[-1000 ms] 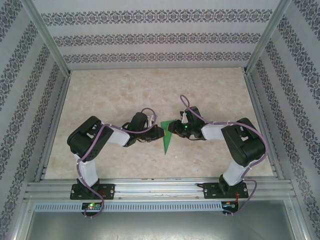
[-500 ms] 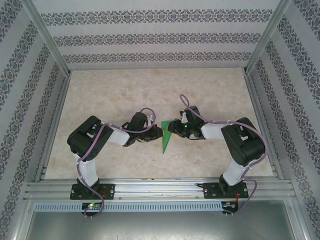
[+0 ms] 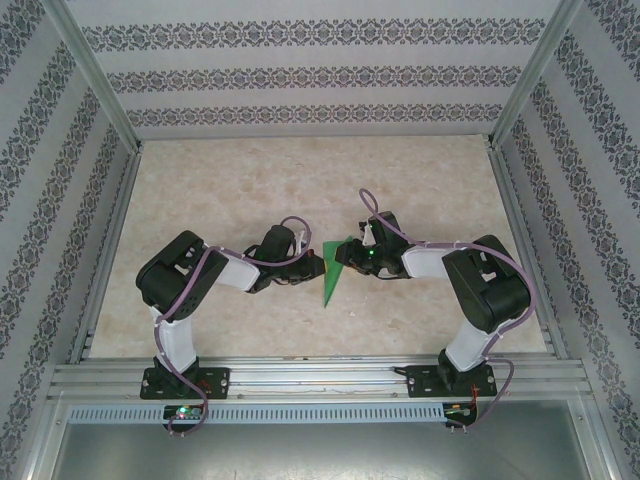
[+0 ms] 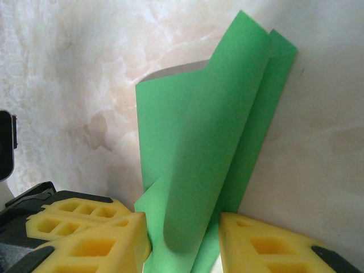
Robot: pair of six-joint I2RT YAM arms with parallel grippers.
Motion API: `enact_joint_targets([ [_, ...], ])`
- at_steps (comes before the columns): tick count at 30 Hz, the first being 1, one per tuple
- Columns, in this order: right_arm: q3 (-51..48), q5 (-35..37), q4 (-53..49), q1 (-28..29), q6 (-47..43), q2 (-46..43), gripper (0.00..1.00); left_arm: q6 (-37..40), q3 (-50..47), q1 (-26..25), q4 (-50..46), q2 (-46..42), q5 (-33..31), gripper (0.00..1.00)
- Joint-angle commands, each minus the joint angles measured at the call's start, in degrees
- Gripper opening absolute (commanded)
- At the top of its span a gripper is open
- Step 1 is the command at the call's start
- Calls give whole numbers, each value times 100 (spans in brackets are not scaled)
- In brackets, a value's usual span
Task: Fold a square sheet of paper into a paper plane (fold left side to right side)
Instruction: Fold the wing for the fifth time at the center of the table.
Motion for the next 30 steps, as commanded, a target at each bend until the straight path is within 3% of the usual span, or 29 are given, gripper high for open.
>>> enact_joint_targets([
  [1, -60, 82, 238, 103, -51, 121, 39, 191, 20, 74, -523, 274, -220, 4],
  [24, -254, 140, 427, 6, 49, -274, 38, 188, 110, 76, -946, 382, -422, 3],
  [30, -313, 288, 64, -76, -16, -544, 38, 181, 109, 76, -980, 390, -449, 2],
])
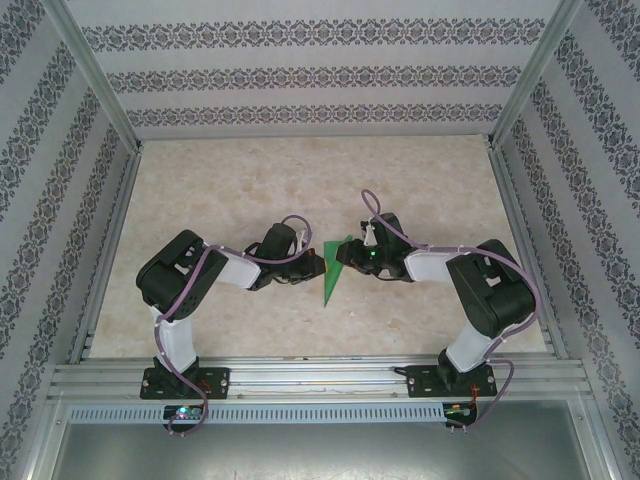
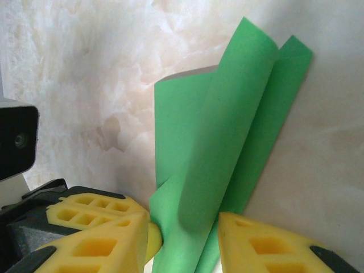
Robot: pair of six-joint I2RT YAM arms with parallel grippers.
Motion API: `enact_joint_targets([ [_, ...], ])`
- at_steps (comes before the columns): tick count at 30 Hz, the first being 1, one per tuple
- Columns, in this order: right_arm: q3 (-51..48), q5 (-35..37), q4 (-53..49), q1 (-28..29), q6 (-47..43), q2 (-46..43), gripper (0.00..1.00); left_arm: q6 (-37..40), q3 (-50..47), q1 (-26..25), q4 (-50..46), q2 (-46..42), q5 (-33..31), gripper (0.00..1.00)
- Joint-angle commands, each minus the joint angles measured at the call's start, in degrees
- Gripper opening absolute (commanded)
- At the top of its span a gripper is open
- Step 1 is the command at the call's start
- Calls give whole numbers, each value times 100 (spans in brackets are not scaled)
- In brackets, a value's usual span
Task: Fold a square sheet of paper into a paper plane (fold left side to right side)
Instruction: Fold the wing for the fifth time at the center of the table.
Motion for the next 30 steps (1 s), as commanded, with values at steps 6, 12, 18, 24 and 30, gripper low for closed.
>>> enact_joint_targets([
  [6, -54, -9, -356, -204, -213, -578, 29, 167, -37, 54, -704, 353, -528, 2],
  [12, 276, -387, -240, -179, -270, -238, 9, 157, -51, 49, -804, 318, -636, 0],
  [18, 521, -394, -178, -100, -279, 147, 4, 149, -68, 56, -922, 257, -771, 0],
  [24, 601, -358, -178, -100, -324, 386, 4, 132, -55, 63, -1020, 248, -850, 0],
  [30, 575, -296, -187, -100, -346, 484, 3, 97, -64, 71, -1110, 239, -939, 0],
])
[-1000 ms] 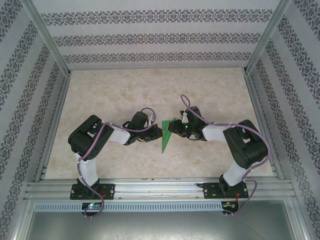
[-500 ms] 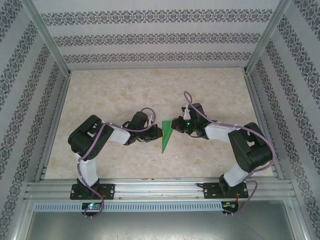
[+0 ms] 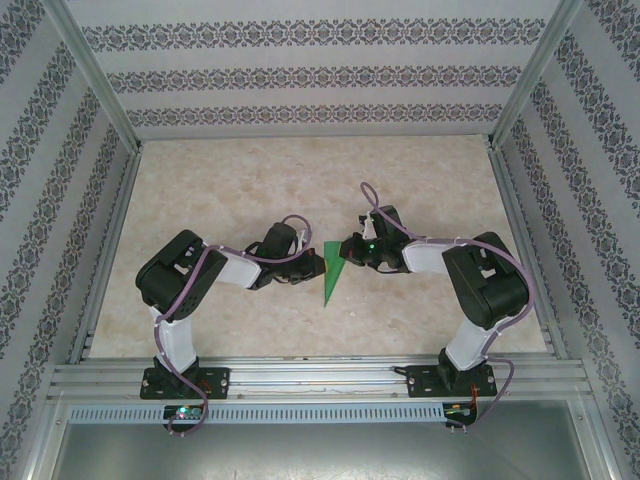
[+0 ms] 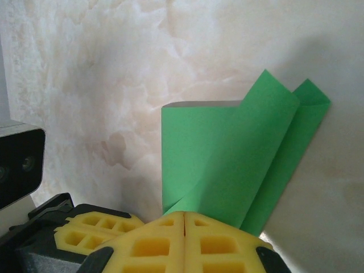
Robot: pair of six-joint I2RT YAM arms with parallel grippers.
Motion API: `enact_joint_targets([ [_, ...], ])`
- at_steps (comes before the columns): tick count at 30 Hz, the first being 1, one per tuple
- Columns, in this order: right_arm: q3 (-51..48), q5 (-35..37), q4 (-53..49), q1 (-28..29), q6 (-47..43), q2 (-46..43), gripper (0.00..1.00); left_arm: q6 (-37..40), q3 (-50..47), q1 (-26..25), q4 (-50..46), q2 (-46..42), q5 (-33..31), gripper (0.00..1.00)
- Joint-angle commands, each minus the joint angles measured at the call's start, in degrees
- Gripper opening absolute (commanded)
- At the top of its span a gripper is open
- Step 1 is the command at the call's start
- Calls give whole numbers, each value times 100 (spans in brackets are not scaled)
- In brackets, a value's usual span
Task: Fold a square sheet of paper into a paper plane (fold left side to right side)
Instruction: Fold the wing for the fifth time at the center of the table.
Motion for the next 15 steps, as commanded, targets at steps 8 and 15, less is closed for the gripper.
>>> enact_joint_targets([
  [8, 134, 20, 2, 64, -188, 275, 4, 42, -121, 97, -1029, 279, -952, 0],
  [15, 143, 104, -197, 64, -224, 407, 4, 17, -128, 115, -1021, 302, -957, 0],
])
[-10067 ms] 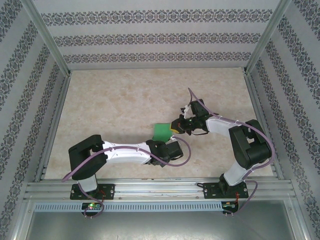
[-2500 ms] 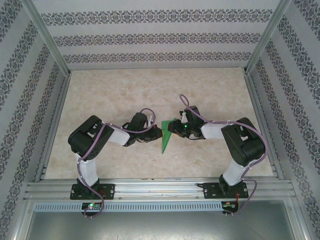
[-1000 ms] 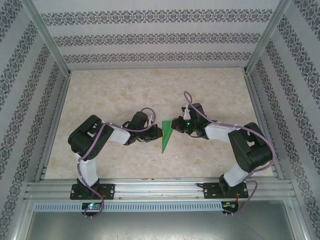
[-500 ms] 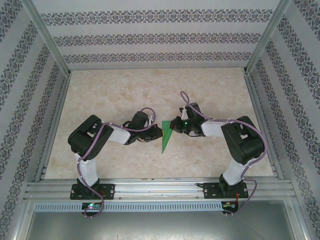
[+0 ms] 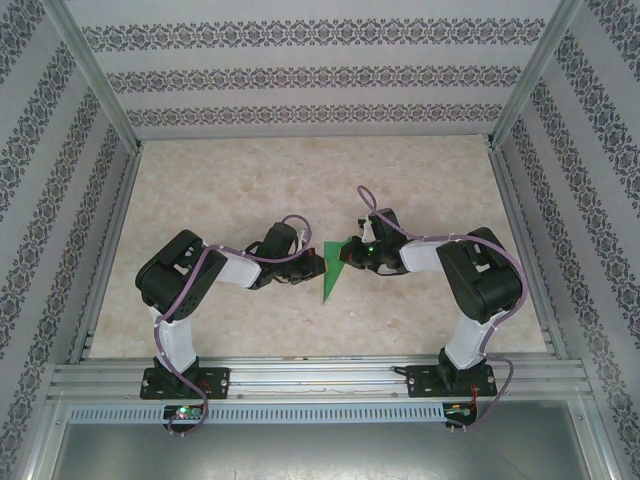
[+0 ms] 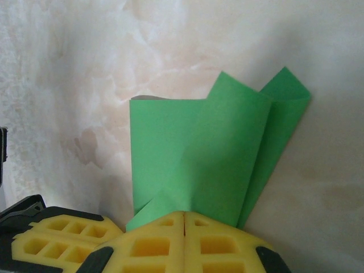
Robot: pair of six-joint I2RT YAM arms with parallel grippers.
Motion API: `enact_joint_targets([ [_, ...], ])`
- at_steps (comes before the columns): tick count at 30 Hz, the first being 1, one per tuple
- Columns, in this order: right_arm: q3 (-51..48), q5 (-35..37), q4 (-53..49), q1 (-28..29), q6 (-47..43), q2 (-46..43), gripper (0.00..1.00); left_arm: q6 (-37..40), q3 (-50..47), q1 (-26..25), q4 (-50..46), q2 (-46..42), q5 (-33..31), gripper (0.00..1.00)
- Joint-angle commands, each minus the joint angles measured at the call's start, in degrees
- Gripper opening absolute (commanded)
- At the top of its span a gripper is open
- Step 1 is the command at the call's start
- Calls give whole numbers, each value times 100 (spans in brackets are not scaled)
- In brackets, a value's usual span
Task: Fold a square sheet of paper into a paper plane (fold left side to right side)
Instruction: Fold the wing for the fifth time at the center of the table.
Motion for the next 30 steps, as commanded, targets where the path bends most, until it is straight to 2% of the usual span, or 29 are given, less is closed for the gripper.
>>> enact_joint_targets([
  [1, 140, 127, -270, 64, -130, 140, 3, 67, -147, 115, -963, 301, -919, 0],
  [5, 171, 213, -629, 55, -175, 208, 1, 72, -184, 122, -861, 234, -851, 0],
  [7, 147, 243, -740, 47, -176, 238, 0, 74, -208, 122, -774, 104, -776, 3],
  [12, -15, 267, -812, 47, -141, 320, 0, 286, -8, 133, -1189, -456, -710, 18],
  [15, -113, 276, -745, 43, -125, 343, 0, 459, 154, 142, -1670, -868, -794, 22],
  [18, -170, 244, -655, 47, -115, 367, 0, 626, 293, 142, -2180, -1269, -789, 22],
  [22, -163, 227, -645, 60, -141, 354, 0, 716, 539, 36, -2715, -1581, -451, 15],
  [30, -154, 227, -654, 82, -193, 408, 0, 599, 1021, -412, -2996, -1381, 251, 9],
])
